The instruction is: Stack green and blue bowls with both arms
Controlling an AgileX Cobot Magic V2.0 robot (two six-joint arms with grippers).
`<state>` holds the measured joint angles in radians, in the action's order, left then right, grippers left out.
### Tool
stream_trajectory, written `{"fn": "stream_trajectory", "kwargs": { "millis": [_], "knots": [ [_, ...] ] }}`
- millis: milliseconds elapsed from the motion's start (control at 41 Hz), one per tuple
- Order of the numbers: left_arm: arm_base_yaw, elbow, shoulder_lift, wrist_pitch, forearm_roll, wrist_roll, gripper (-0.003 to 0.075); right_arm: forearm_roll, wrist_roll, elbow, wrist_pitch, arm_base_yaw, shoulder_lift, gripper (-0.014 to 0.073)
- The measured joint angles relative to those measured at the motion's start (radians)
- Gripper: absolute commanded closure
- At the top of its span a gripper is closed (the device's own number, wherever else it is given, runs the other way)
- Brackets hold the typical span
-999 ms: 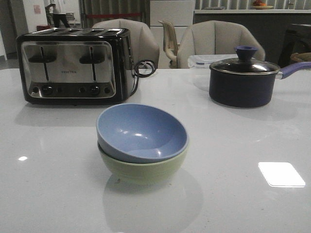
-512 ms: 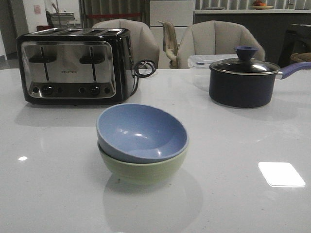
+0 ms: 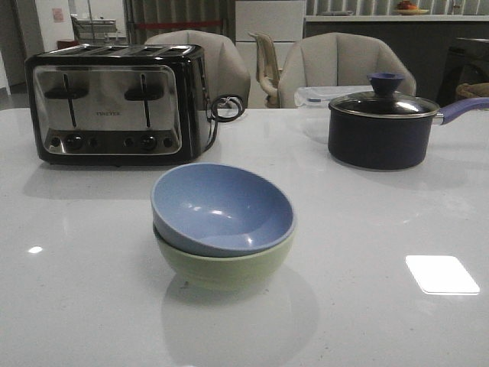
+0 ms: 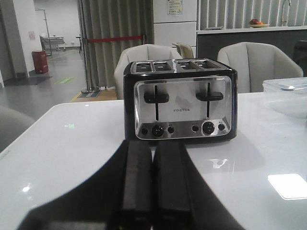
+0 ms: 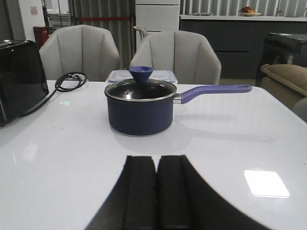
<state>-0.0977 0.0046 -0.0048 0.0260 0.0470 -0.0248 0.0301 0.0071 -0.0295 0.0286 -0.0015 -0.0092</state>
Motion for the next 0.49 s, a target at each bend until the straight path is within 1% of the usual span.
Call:
{"fn": "stream_trajectory", "kwargs": {
  "millis": [487],
  "knots": [
    [0.0, 0.0, 0.0, 0.0, 0.0, 0.0, 0.0622, 0.0, 0.0, 0.0, 0.0, -0.015, 0.0, 0.0554]
  ]
}}
